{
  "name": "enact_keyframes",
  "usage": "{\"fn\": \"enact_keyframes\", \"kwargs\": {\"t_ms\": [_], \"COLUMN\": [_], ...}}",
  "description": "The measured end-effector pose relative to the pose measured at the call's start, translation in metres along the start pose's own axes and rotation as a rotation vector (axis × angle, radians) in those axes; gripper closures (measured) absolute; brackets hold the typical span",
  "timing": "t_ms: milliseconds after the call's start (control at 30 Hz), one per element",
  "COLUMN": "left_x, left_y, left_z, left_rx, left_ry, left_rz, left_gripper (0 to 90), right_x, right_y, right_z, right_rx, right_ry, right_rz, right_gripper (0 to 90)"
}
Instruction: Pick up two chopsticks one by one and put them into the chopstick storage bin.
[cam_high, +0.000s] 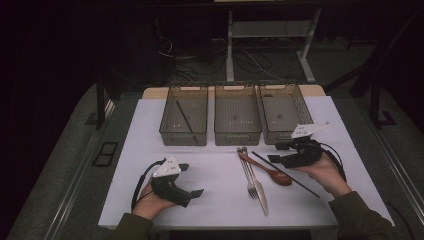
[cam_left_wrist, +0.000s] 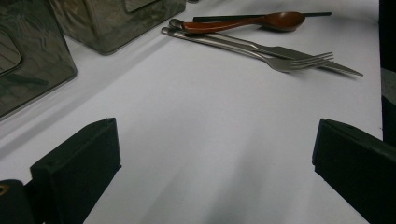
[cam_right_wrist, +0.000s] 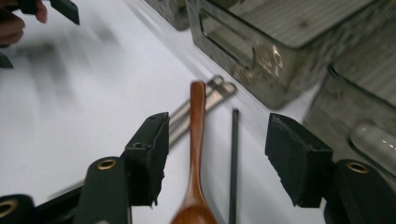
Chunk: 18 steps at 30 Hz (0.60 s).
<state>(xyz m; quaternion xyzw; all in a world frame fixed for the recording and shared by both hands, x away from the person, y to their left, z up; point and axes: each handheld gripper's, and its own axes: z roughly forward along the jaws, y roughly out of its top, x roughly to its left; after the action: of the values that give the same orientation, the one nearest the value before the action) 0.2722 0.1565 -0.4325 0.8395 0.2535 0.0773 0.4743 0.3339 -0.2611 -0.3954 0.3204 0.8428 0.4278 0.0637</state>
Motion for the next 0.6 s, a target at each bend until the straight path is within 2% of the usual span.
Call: {"fn": "enact_keyframes", "kwargs": {"t_ms": [300, 600], "left_x": [-0.001, -0.001], "left_y": [0.000, 0.000], "left_z": [-0.002, -0.002], "left_rx": [-0.004, -0.003], "left_ry": [0.003, 0.004], "left_rz": [-0.001, 0.000], "left_gripper": [0.0, 0.1], "right_x": [-0.001, 0.000], "right_y": [-0.025, -0.045], "right_z": [-0.018, -0.023], "right_rx": [0.053, 0.113], "right_ry": [-0.054, -0.070], "right_rz": [0.003, 0.002], "right_gripper": [57.2, 70.1]}}
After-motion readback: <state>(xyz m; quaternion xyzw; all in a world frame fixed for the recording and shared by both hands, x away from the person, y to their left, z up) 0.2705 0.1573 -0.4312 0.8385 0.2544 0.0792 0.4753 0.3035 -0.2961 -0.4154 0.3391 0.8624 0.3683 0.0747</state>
